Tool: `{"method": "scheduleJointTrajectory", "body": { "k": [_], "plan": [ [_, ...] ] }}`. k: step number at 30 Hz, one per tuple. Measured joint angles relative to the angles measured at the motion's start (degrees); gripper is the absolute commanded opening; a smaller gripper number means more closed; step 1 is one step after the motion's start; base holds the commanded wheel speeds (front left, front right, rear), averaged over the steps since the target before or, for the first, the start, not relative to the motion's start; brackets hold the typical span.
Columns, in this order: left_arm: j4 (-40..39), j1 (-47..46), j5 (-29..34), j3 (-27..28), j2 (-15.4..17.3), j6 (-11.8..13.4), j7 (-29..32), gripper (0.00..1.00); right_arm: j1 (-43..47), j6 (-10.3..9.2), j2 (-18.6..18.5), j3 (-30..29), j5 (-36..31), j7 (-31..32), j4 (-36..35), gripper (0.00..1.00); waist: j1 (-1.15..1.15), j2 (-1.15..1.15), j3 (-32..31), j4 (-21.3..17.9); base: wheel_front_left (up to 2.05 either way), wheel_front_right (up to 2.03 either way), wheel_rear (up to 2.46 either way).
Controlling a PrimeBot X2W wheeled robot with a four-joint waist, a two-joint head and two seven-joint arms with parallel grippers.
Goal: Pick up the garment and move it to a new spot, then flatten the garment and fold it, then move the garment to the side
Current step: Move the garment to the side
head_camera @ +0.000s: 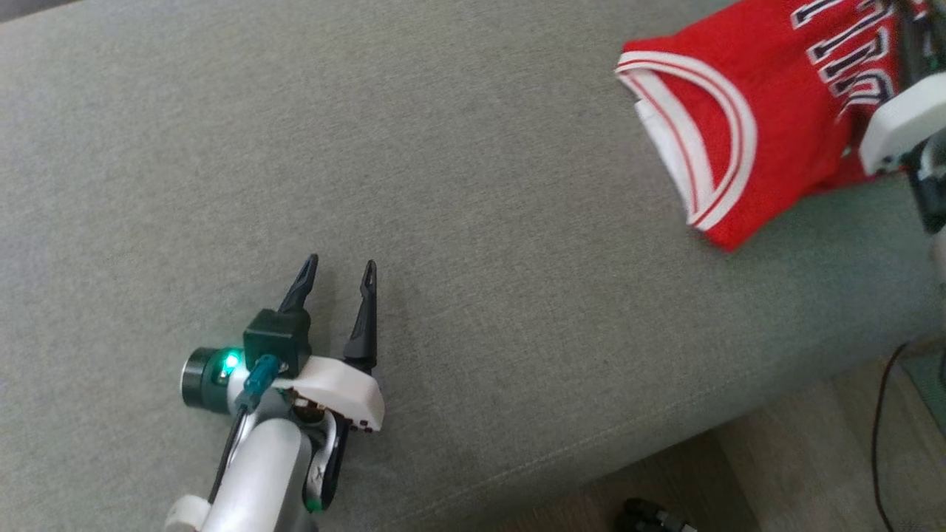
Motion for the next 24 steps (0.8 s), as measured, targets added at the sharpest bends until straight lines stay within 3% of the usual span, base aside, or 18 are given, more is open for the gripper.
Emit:
{"method": "scheduleJointTrajectory", "body": {
  "k": [8,9,10,11,18,24],
  "plan": [
    [-0.13,-0.01,0.0,-0.01,0.0,0.0,0.0,1.0,-1.8,0.0,-0.84,-2.54,-4.38,-0.92,1.33,0.0,0.0,0.0,-0.18,0.4,0.0,0.0,0.0],
    [-0.13,-0.01,0.0,-0.01,0.0,0.0,0.0,1.0,-1.8,0.0,-0.85,-2.99,-4.78,-0.92,1.45,0.08,0.0,0.0,-0.23,0.38,0.0,0.0,0.0],
    [-0.13,-0.01,0.0,-0.01,0.0,0.01,0.0,1.0,-1.8,0.0,-0.85,-3.5,-5.61,-0.91,1.51,0.69,0.0,0.0,-0.29,0.36,0.0,0.0,0.0],
    [-0.14,-0.01,0.0,-0.02,0.0,0.04,0.0,1.0,-1.8,0.0,-0.85,-4.11,-6.2,-0.94,1.42,1.0,0.0,0.0,-0.33,0.34,0.0,0.0,0.0],
    [-0.19,-0.01,-0.02,0.02,0.0,0.24,0.0,1.0,-1.58,0.0,0.27,-9.62,-10.73,-2.94,-3.97,1.0,-0.01,0.0,-0.94,0.75,0.0,0.0,0.0],
    [-0.59,0.0,-0.6,0.34,-0.02,1.98,0.01,1.0,1.67,0.0,6.27,-10.51,-9.47,-3.97,-9.65,1.0,-0.01,0.0,-1.85,2.61,0.0,0.0,0.0]
  ]
}}
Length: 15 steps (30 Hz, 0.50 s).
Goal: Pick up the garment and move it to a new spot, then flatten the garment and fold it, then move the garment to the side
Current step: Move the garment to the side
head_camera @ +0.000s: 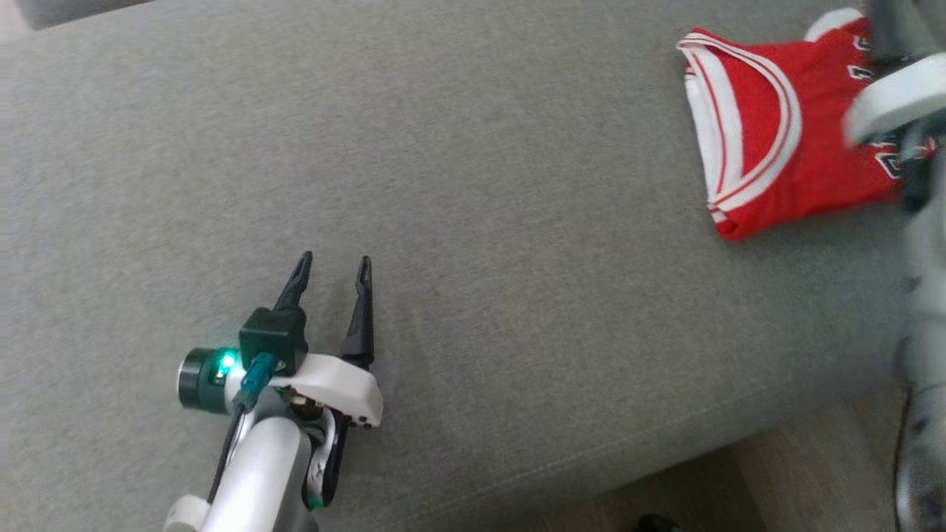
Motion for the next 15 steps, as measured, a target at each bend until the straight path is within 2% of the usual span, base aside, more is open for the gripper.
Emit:
{"method": "scheduleJointTrajectory", "body": {
  "k": [9,15],
  "plan": [
    [-0.79,0.36,-1.21,1.89,-0.03,2.72,-0.01,1.0,10.72,0.0,7.5,4.28,8.11,-0.34,-6.88,1.0,0.0,0.0,-2.05,5.97,0.0,0.0,0.0],
    [-1.54,1.88,-1.96,2.76,-0.03,3.87,-0.01,1.0,16.52,0.0,9.13,4.34,10.77,-0.4,-6.81,1.0,0.0,0.0,-3.34,10.33,0.0,0.0,0.0]
  ]
}}
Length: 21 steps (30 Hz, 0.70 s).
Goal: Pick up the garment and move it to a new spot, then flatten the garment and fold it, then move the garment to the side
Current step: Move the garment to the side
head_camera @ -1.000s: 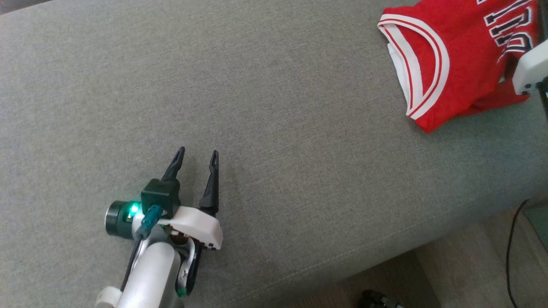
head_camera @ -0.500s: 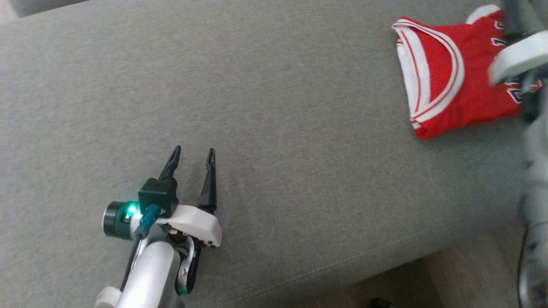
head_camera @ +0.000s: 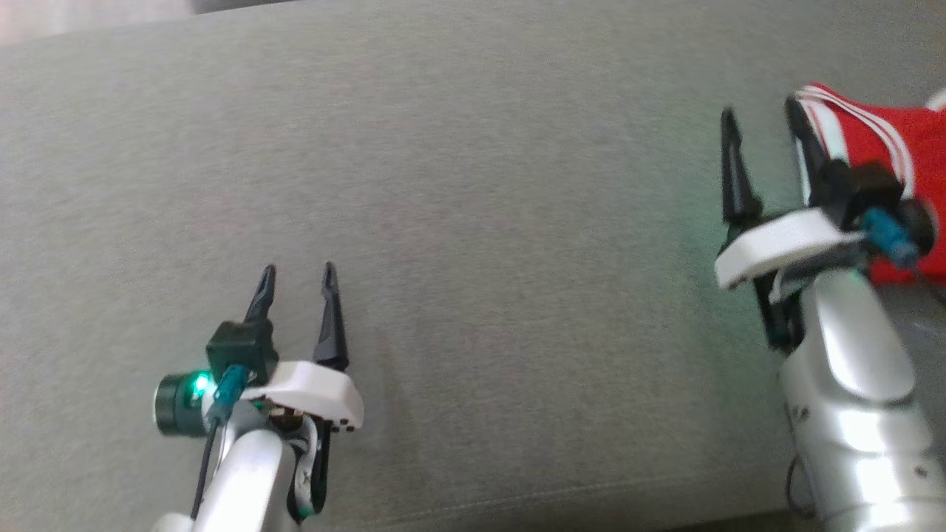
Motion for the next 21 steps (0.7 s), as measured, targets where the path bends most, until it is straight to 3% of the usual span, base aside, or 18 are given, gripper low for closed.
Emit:
{"method": "scheduleJointTrajectory", "body": {
  "k": [10,21],
  "plan": [
    [-0.26,2.07,-0.15,2.97,-0.03,1.35,0.0,1.0,8.03,0.0,1.34,-1.12,3.41,0.0,0.9,1.0,0.0,0.0,-2.8,6.61,0.0,0.0,0.0],
    [0.58,5.0,-0.09,5.38,-0.11,1.25,0.01,1.0,13.08,0.0,1.55,0.54,6.76,0.0,1.07,1.0,0.0,0.0,-6.92,8.46,0.0,0.0,0.0]
  ]
}}
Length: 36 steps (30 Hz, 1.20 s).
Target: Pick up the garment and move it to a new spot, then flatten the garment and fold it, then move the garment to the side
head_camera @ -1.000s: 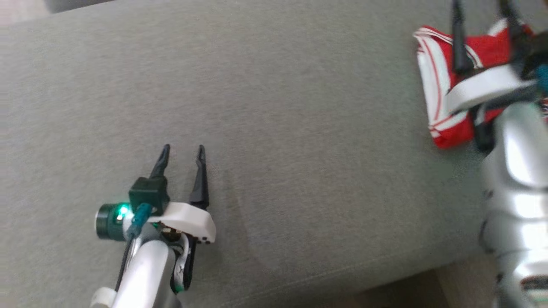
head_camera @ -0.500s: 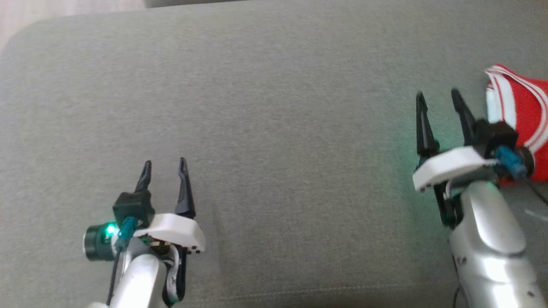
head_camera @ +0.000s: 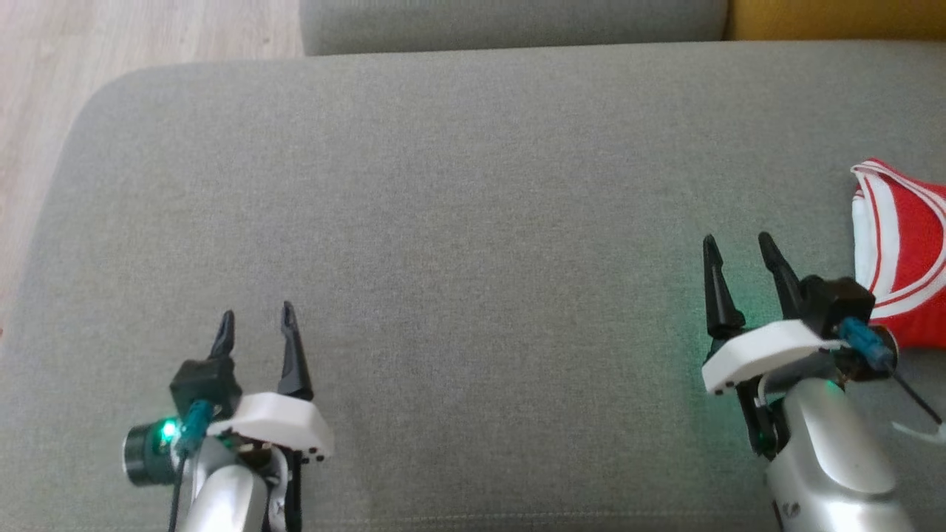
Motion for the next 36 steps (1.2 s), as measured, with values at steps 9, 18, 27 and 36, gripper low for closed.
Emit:
{"method": "scheduleJointTrajectory", "body": {
  "k": [9,18,27,36],
  "plan": [
    [-0.29,1.07,-0.27,1.42,-0.01,-1.97,-0.01,1.0,2.67,0.0,0.08,0.13,1.79,0.0,-0.44,1.0,0.0,0.0,-2.3,-0.72,0.0,0.0,0.0],
    [-0.27,3.98,-0.97,2.52,-0.01,-3.08,0.0,1.0,4.66,0.0,0.23,0.24,1.8,0.0,-0.63,1.0,0.0,0.0,-4.84,-1.47,0.0,0.0,0.0],
    [-0.02,4.06,-1.38,2.48,-0.02,-4.04,0.0,1.0,5.8,0.0,0.23,0.58,1.8,0.0,-0.63,1.0,0.0,0.0,-5.57,-1.59,0.0,0.0,0.0],
    [5.17,7.97,-2.91,2.46,-0.31,-4.52,0.56,0.0,11.45,-0.01,0.81,0.49,2.21,0.54,4.57,0.0,0.0,0.0,-5.69,-1.53,0.0,0.0,0.0]
  ]
}}
